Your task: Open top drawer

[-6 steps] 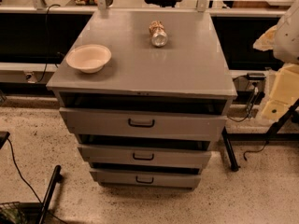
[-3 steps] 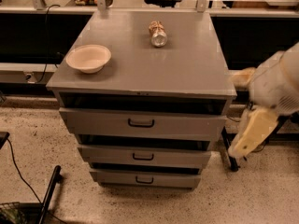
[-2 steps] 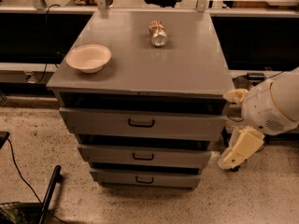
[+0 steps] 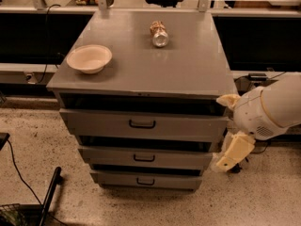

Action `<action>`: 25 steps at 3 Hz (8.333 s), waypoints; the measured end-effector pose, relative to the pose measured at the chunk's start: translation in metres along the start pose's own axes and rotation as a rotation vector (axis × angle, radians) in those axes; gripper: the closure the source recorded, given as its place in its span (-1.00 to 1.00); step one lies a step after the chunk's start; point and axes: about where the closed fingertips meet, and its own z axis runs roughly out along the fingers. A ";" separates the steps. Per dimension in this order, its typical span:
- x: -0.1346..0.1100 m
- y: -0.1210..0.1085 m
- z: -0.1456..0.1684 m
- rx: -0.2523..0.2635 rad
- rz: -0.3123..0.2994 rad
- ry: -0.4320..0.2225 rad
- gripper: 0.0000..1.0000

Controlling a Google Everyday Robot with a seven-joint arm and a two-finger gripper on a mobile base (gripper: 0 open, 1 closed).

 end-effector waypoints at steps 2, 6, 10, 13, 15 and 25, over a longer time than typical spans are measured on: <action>0.004 0.003 0.065 0.035 -0.077 -0.112 -1.00; 0.020 -0.040 0.162 0.022 -0.153 -0.110 -1.00; 0.038 -0.090 0.188 0.057 -0.138 -0.088 -0.64; 0.029 -0.066 0.183 0.012 -0.182 -0.078 0.08; 0.022 -0.045 0.158 -0.015 -0.220 -0.119 -0.49; 0.045 -0.067 0.177 -0.096 -0.215 0.053 1.00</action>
Offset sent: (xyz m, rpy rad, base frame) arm 0.0303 0.0455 -0.0920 0.1106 -0.1545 0.1189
